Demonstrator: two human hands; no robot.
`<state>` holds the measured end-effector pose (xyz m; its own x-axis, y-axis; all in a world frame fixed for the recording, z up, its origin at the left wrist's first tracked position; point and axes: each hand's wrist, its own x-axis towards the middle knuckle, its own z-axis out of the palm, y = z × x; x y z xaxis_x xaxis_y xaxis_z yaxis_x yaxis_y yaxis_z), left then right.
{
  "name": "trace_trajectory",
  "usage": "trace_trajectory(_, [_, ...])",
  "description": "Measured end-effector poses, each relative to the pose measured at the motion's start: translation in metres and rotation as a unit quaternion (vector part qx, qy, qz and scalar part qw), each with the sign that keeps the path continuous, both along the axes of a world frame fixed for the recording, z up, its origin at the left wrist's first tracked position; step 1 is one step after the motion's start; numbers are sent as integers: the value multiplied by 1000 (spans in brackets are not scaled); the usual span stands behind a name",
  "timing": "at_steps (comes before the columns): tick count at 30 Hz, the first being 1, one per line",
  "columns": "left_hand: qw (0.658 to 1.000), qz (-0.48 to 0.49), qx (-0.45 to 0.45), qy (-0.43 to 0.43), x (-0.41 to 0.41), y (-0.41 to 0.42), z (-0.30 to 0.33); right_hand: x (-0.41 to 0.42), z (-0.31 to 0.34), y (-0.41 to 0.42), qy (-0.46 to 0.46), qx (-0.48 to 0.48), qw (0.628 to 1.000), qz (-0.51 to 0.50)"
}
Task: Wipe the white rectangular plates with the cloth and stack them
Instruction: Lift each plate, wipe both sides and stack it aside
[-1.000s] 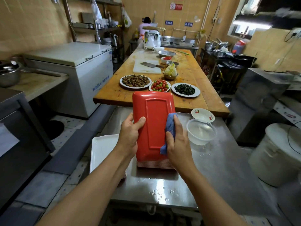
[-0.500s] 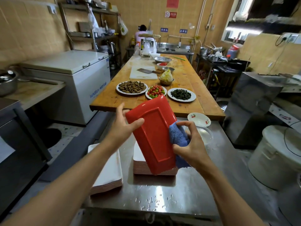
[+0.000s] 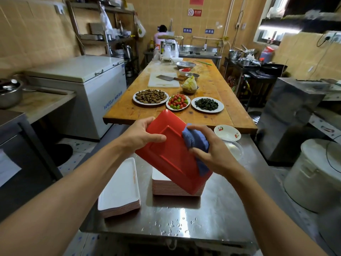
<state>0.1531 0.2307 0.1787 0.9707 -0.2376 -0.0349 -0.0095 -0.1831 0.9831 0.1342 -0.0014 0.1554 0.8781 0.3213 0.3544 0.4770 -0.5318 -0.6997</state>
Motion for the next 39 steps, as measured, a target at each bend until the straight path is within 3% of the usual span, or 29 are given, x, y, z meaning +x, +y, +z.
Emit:
trace_trajectory(9, [998, 49, -42, 2, -11, -11, -9, 11, -4, 35, -155, -120, 979, -63])
trace_trajectory(12, [992, 87, -78, 44, -12, -1, -12, 8, -20, 10, -140, -150, 972, -113])
trace_trajectory(16, [982, 110, -121, 99, -10, 3, -19, 5, -26, -9, -73, -88, 987, -117])
trace_trajectory(26, [919, 202, -224, 252, -4, -9, -30, -27, -38, -14, -93, -80, 990, -77])
trace_trajectory(32, [903, 206, -261, 273, -13, -20, -33, -39, -54, 5, -175, -160, 958, -158])
trace_trajectory(39, [893, 203, -318, 246, -28, -29, -41, -52, -61, 77, -170, -166, 967, -95])
